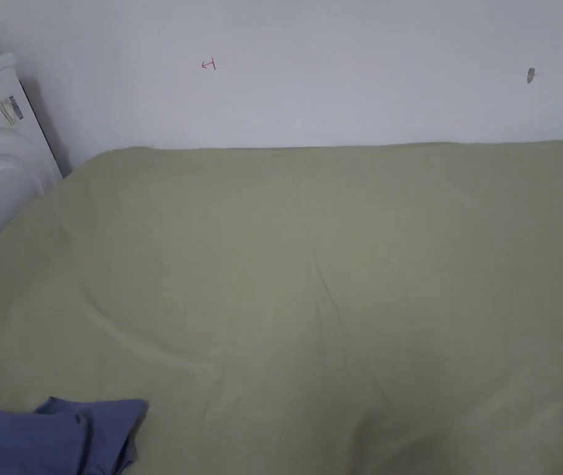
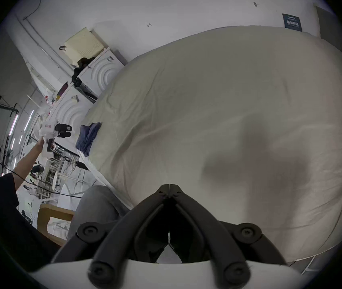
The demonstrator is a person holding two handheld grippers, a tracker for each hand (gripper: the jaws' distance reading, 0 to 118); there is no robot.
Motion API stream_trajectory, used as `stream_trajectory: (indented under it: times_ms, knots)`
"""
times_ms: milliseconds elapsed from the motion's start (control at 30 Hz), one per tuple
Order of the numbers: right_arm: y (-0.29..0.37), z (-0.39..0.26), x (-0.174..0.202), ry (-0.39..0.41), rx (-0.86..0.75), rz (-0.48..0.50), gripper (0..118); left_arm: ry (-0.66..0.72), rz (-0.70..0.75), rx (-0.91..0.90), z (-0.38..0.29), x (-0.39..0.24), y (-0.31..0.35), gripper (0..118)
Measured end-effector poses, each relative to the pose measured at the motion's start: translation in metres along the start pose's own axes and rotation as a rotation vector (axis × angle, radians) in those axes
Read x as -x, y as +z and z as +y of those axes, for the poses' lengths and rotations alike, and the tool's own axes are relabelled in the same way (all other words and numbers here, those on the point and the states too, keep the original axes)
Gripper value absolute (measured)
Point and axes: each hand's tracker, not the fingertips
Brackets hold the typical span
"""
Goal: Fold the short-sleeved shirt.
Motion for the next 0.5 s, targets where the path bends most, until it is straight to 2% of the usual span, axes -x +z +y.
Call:
stream_trajectory:
  times_ms: [33, 67, 133, 200, 367, 500]
  knots:
    - [0.003, 0.001, 0.001, 0.002, -0.009, -0.008, 0, -0.02, -0.007, -0.045, -0.006, -0.01, 0.011, 13]
    - [0.007, 0.002, 0.002, 0.002, -0.023, -0.02, 0, -0.048, -0.022, -0.079, -0.014, -0.025, 0.02, 0]
    - [0.018, 0.008, 0.004, -0.002, -0.07, -0.051, 0, -0.113, -0.049, -0.158, -0.032, -0.059, 0.031, 0]
    - [0.034, 0.014, 0.011, 0.01, -0.133, -0.1, 0, -0.17, -0.198, -0.16, -0.054, -0.106, 0.041, 0]
    - [0.071, 0.025, 0.043, 0.121, -0.28, -0.294, 0, -0.369, -0.287, -0.255, -0.118, -0.237, 0.052, 0]
    - [0.091, 0.024, 0.074, 0.22, -0.446, -0.434, 0, -0.364, -0.435, -0.366, -0.164, -0.327, 0.071, 0]
